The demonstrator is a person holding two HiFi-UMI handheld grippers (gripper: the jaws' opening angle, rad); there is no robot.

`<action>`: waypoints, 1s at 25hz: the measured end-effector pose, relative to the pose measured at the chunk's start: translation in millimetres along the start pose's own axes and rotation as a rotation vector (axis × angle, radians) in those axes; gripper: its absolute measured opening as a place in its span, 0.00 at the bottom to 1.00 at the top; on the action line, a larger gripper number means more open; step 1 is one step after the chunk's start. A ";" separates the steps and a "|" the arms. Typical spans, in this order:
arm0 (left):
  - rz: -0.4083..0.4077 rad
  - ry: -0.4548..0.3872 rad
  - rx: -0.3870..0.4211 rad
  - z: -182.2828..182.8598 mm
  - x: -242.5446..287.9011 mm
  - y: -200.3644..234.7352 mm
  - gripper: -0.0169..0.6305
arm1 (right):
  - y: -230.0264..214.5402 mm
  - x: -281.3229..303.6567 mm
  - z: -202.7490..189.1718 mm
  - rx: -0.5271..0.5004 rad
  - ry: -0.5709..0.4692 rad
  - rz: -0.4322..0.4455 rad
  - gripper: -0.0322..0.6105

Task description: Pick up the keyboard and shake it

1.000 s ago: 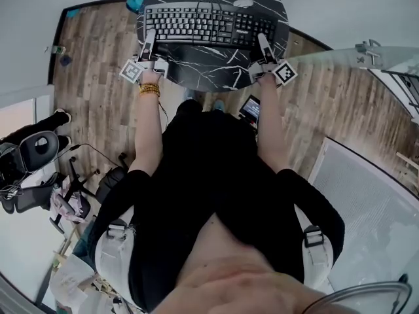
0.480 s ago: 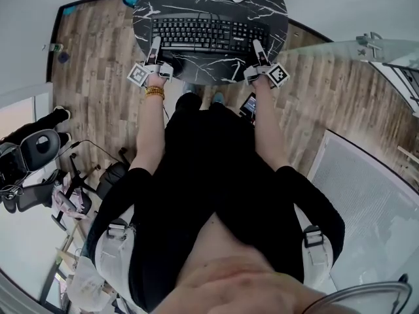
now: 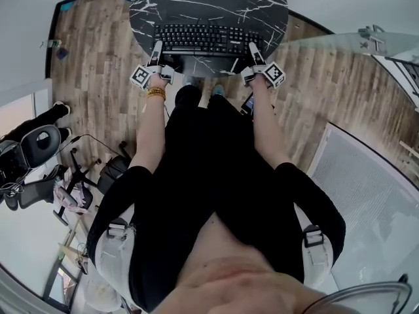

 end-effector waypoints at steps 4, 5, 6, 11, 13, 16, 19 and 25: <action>0.066 0.025 0.000 -7.8 -13.6 14.7 0.14 | -17.3 -11.2 -4.4 0.012 0.022 -0.053 0.20; 0.081 0.031 0.001 -9.8 -17.0 17.4 0.14 | -21.5 -14.0 -5.4 0.012 0.027 -0.065 0.21; 0.098 0.035 0.005 -11.4 -20.8 20.8 0.14 | -25.7 -17.2 -6.6 0.010 0.034 -0.081 0.21; 0.193 0.047 0.013 -17.2 -38.5 39.9 0.14 | -42.8 -29.0 -14.3 0.004 0.073 -0.143 0.21; 0.228 0.043 0.012 -19.8 -43.1 46.5 0.15 | -50.1 -32.2 -16.9 0.005 0.080 -0.180 0.21; 0.278 0.031 0.013 -23.7 -50.5 56.2 0.15 | -59.3 -35.6 -19.8 -0.007 0.087 -0.219 0.22; 0.308 0.034 0.017 -27.1 -55.0 61.0 0.15 | -66.0 -38.2 -21.0 -0.012 0.091 -0.252 0.23; 0.354 0.060 0.029 -30.6 -66.3 68.5 0.16 | -75.0 -49.9 -25.5 -0.014 0.117 -0.298 0.24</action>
Point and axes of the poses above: the fingertips, and each gripper's own axes: x forward along the fingers, y to its left, z out of its top, the point moved 7 cm from there along -x, backward along the fingers, and after that the axes turned 11 degrees about -y, right-handed, at the moved point
